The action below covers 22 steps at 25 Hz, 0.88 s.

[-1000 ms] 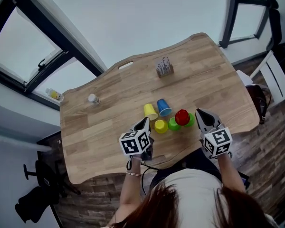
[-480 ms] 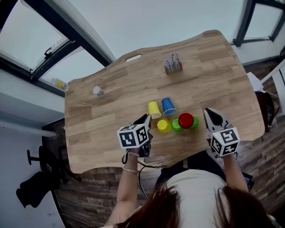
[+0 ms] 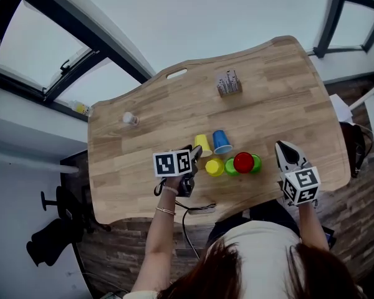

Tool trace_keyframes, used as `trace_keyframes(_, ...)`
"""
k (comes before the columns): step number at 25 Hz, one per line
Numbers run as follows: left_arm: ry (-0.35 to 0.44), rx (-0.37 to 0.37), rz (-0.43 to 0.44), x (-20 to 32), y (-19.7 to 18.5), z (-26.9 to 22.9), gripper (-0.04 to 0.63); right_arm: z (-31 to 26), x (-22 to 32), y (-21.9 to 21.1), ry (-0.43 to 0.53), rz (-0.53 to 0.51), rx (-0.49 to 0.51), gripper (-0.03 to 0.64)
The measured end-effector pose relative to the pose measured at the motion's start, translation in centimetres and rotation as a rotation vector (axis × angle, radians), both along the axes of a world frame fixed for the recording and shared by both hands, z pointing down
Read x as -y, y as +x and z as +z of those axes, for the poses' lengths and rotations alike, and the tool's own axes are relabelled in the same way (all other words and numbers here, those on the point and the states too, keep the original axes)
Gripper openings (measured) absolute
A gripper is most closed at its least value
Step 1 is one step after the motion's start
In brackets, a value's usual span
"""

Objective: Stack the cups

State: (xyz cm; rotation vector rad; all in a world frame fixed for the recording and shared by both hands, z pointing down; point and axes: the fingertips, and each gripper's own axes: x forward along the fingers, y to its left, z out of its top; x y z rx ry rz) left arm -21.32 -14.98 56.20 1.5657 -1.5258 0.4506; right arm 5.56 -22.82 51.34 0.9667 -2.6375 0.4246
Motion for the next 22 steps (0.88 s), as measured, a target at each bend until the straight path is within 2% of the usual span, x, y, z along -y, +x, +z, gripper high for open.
trace_keyframes(6,-0.089,-0.058,-0.003,1.2,-0.8,2.1,0.189,0.7,1.4,0.8,-0.013,0.017,-0.011,0.028)
trace_keyframes(9,-0.146,-0.107,-0.002,1.8,-0.9,3.2,0.216,1.1,1.9,1.2,-0.016,0.021,-0.024,0.029)
trace_keyframes(18,-0.323,-0.190,0.022,3.1,-1.3,6.7,0.276,1.9,3.4,2.1,-0.033,0.053,-0.039,0.028)
trace_keyframes(22,-0.379,-0.219,0.041,3.2,-1.2,7.9,0.278,2.2,3.8,2.4,-0.040,0.067,-0.043,0.029)
